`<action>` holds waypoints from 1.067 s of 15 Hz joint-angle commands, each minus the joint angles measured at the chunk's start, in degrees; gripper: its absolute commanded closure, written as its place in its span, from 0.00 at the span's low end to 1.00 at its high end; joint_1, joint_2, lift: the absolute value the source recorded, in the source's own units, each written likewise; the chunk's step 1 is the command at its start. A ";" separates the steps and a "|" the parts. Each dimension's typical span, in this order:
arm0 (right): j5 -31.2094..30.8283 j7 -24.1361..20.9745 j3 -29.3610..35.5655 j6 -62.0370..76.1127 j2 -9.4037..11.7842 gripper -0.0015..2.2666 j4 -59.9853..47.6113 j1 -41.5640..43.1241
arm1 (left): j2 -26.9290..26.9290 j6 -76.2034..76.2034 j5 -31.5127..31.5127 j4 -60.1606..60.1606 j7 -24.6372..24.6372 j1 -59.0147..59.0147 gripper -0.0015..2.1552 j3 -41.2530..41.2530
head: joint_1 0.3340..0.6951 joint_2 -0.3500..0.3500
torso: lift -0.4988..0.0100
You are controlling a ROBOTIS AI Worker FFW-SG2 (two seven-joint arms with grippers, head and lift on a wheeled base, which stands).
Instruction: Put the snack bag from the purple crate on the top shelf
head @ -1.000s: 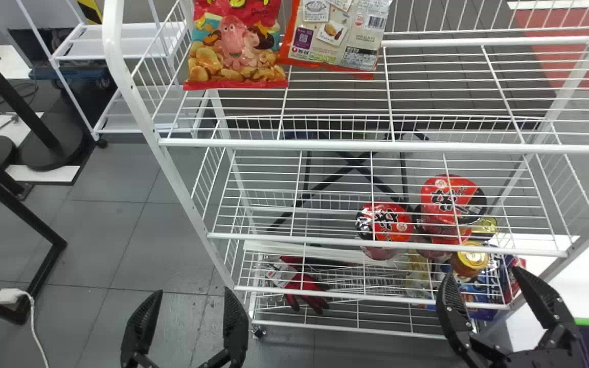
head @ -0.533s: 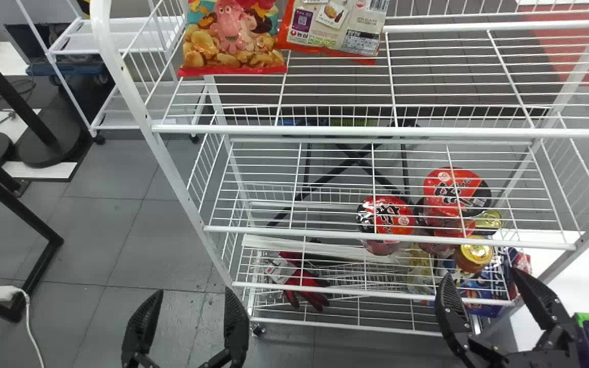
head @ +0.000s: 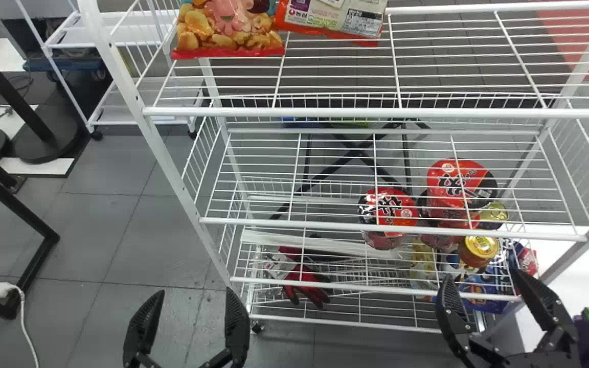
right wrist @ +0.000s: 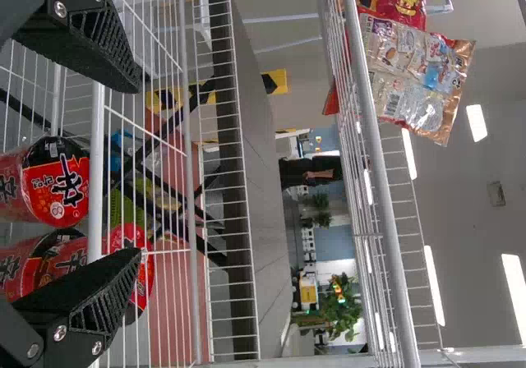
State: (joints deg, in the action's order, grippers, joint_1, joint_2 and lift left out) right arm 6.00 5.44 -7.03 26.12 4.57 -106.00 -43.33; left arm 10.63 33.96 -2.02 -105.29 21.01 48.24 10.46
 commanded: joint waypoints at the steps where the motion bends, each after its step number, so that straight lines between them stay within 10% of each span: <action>1: -0.11 0.01 0.00 -0.07 0.09 0.06 0.00 0.00 | 0.00 0.00 0.00 0.09 0.00 -0.07 0.04 0.00 | 1.00 0.66 | 0.45; 16: -0.81 -0.61 0.00 0.11 0.88 0.06 -0.79 -0.62 | -0.17 -0.35 -0.09 -0.09 0.09 0.02 0.04 0.62 | 1.00 0.64 | 0.33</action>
State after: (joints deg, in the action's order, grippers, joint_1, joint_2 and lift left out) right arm 5.37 4.83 -7.03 26.17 5.37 -106.56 -43.73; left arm 10.43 33.75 -2.11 -105.32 21.09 48.25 10.98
